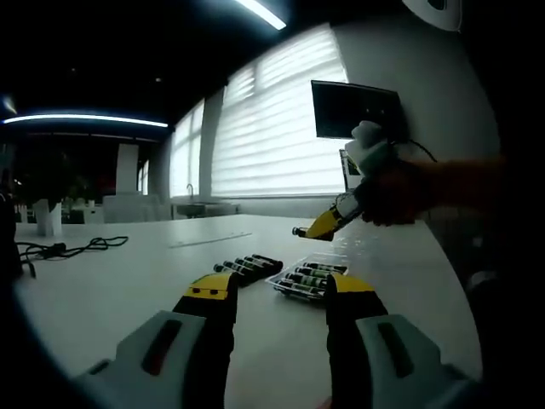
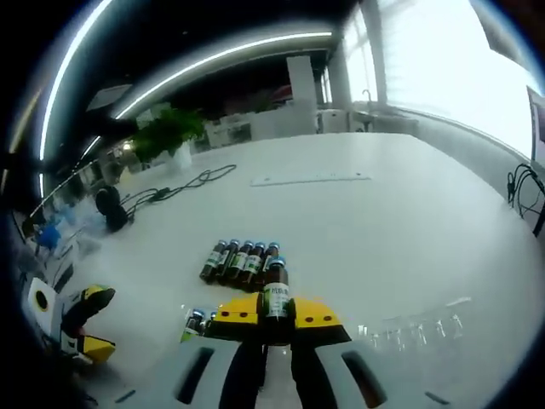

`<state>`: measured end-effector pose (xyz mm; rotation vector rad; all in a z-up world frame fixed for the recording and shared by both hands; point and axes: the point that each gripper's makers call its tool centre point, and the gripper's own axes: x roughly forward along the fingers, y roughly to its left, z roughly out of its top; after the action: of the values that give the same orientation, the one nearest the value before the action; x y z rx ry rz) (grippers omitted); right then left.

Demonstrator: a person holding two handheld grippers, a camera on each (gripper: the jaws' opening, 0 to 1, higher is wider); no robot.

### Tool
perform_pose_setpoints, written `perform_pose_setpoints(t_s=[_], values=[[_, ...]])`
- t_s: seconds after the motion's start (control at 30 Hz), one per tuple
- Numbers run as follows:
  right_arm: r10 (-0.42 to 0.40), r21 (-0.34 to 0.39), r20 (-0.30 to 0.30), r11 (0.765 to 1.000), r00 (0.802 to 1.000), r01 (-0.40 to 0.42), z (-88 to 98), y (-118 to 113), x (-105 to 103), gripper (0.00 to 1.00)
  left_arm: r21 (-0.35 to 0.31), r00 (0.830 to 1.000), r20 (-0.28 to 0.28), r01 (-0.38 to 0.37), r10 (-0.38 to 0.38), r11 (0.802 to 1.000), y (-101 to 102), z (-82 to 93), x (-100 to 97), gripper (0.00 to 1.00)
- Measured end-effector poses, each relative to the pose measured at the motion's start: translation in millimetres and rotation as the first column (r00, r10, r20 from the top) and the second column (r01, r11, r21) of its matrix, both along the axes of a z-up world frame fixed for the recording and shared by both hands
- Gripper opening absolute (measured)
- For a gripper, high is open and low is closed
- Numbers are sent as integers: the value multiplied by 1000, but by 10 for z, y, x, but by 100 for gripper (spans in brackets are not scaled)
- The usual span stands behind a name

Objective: Grip medicine bottles put into box

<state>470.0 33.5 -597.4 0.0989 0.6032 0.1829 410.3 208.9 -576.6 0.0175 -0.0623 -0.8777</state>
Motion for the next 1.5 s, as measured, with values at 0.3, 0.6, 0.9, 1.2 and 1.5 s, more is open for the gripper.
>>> perform_pose_setpoints(t_s=[0.3, 0.6, 0.9, 1.2, 1.5], values=[[-17, -24, -4, 1000, 1000, 17, -228, 28, -270, 8, 2, 1000, -1, 4, -4, 1000, -8, -4, -1, 34], [-14, -74, 16, 997, 1000, 16, -234, 21, -300, 8, 5, 1000, -2, 8, -8, 1000, -16, -5, -4, 34], [-6, -90, 40, 996, 999, 10, -193, 13, -255, 9, 5, 1000, -2, 7, -7, 1000, -14, -8, 1, 34], [-6, -93, 52, 996, 999, 11, -141, -24, -222, 8, 9, 1000, -2, 7, -7, 1000, -16, -15, 1, 34], [-4, -104, 32, 995, 999, 7, -161, -30, -224, 0, 10, 1000, 0, 6, -6, 1000, -18, -16, 0, 34]])
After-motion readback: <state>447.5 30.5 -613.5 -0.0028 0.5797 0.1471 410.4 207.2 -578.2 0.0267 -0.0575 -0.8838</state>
